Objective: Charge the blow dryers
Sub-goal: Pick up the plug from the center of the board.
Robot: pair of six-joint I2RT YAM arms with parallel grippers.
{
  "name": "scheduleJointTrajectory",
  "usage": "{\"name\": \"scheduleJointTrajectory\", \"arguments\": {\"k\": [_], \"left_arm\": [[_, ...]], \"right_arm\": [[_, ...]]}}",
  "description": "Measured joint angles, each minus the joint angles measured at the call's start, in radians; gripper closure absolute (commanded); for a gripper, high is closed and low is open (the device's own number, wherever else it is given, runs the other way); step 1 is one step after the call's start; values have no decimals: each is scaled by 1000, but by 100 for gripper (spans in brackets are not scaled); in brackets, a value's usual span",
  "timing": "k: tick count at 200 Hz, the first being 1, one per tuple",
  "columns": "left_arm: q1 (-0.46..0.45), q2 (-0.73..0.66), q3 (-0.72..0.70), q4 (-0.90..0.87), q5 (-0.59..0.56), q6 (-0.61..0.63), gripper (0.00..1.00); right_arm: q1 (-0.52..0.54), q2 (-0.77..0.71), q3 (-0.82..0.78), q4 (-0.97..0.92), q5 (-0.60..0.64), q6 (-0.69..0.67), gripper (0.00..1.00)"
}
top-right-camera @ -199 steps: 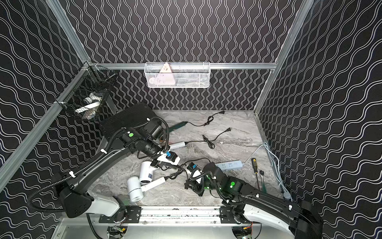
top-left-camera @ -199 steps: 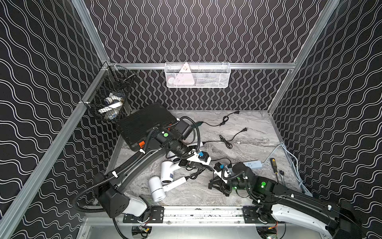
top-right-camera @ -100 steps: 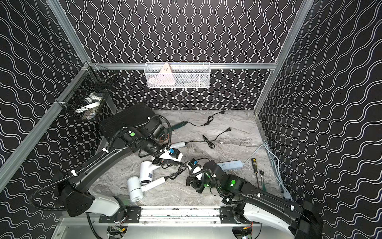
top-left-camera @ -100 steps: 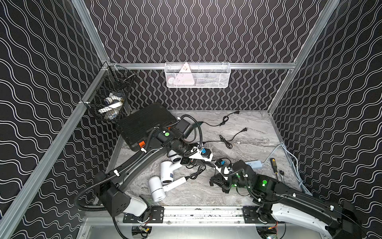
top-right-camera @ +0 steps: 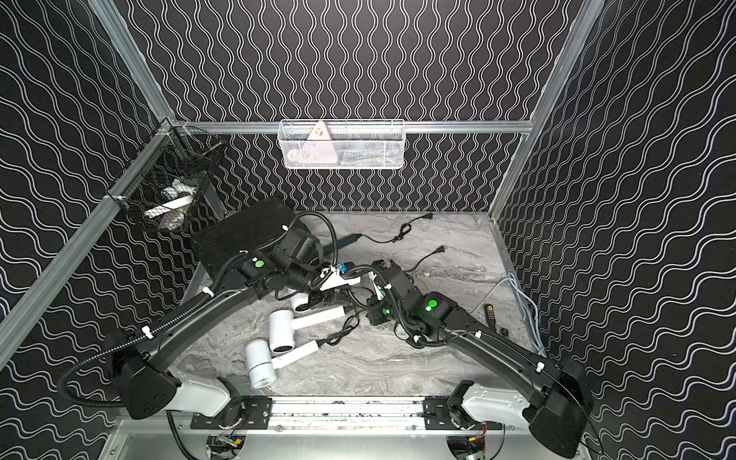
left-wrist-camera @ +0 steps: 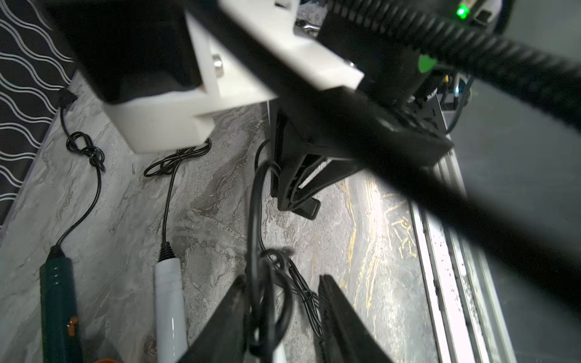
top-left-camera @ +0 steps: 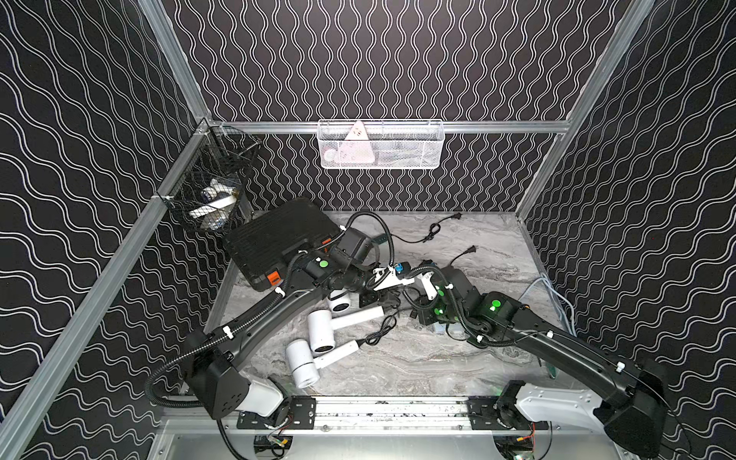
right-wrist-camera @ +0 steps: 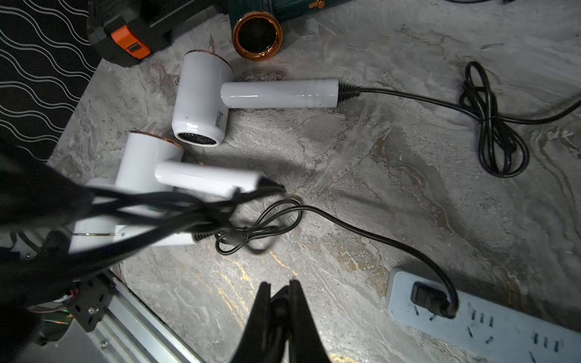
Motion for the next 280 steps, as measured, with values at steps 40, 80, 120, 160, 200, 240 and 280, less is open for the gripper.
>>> {"name": "scheduleJointTrajectory", "arguments": {"k": [40, 80, 120, 160, 200, 240, 280], "left_arm": [[0, -45, -90, 128, 23, -182, 58], [0, -32, -112, 218, 35, -281, 70], [0, 13, -110, 221, 34, -272, 77], [0, 19, -110, 220, 26, -242, 100], [0, 19, -95, 187, 9, -185, 67], [0, 16, -102, 173, -16, -170, 62], [0, 34, -101, 173, -43, -170, 93]], "right_arm": [[0, 66, 96, -98, -85, 19, 100], [0, -10, 59, -131, -145, 39, 100], [0, -34, 53, -157, -169, 43, 100], [-1, -32, 63, -159, -172, 43, 100], [-1, -44, 66, -161, -169, 47, 100], [0, -55, 69, -171, -169, 47, 100], [0, -58, 74, -172, -169, 50, 100]]}}
